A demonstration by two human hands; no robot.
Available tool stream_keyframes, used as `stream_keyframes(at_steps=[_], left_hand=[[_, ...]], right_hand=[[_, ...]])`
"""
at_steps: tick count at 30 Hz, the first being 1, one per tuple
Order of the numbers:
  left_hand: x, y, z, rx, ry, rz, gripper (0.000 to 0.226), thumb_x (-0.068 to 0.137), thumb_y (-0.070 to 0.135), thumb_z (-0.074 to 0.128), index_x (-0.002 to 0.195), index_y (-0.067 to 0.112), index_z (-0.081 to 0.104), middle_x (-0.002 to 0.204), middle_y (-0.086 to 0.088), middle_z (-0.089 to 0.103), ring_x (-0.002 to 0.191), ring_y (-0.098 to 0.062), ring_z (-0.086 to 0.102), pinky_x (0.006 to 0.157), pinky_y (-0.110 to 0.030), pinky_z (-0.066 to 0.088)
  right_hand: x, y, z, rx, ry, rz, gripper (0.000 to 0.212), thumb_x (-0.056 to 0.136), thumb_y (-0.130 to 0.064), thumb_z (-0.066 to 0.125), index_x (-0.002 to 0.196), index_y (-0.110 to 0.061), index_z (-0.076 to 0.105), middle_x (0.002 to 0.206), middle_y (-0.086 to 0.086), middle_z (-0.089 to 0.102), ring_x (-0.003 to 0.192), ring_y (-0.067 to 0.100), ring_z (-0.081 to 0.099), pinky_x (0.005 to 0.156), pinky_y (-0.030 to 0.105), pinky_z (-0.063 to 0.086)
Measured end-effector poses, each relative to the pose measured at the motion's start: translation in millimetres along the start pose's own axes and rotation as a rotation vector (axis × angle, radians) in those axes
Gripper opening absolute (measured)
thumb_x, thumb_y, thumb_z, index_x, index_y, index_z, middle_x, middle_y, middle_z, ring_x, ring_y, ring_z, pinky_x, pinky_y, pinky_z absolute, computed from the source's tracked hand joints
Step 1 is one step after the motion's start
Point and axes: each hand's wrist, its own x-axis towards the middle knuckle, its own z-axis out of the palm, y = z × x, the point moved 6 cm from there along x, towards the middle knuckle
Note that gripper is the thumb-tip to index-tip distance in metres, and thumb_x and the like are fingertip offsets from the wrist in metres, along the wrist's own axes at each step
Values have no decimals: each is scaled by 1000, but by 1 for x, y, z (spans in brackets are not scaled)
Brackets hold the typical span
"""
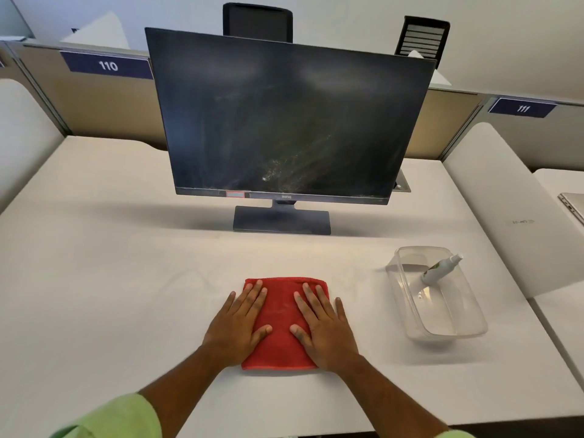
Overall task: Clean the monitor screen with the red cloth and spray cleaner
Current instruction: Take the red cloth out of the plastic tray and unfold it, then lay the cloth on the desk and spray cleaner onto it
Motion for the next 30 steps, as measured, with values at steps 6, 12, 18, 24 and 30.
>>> stream_keyframes(at_steps=[6,12,18,24,30], left_hand=[[3,0,1,4,-2,-9,80,95,70,8,156,24,-16,164,7,-18,152,-15,-17,123,-38,-9],[16,14,-11,36,39,-15,80,96,68,11,159,23,-5,166,5,-10,154,-17,-13,124,-40,-12],[38,47,-9,-16,39,50,78,96,69,12,159,28,-8,165,11,-15,153,-12,-16,125,-38,-7],[55,74,4,-23,3,100,80,95,67,12,158,23,-12,165,9,-18,151,-12,-20,123,-35,-10],[62,80,17,-48,31,50,77,97,66,11,157,24,-12,166,8,-14,152,-12,-19,124,-40,-4]], right_hand=[[2,2,0,21,7,-6,72,101,-77,6,164,-45,-11,174,-17,-17,161,13,-21,129,53,-10],[3,6,-31,145,-8,13,67,107,-64,24,167,-39,10,176,-15,-2,163,12,-10,133,52,2],[-20,58,-125,453,559,184,41,100,-34,62,138,-20,63,141,-1,62,134,17,54,112,34,47],[-41,147,-174,610,832,467,23,95,-13,70,118,-17,70,106,-4,70,95,13,68,78,33,60],[-66,220,-174,709,979,804,39,96,-21,72,132,-13,58,114,3,65,97,19,68,90,41,57]])
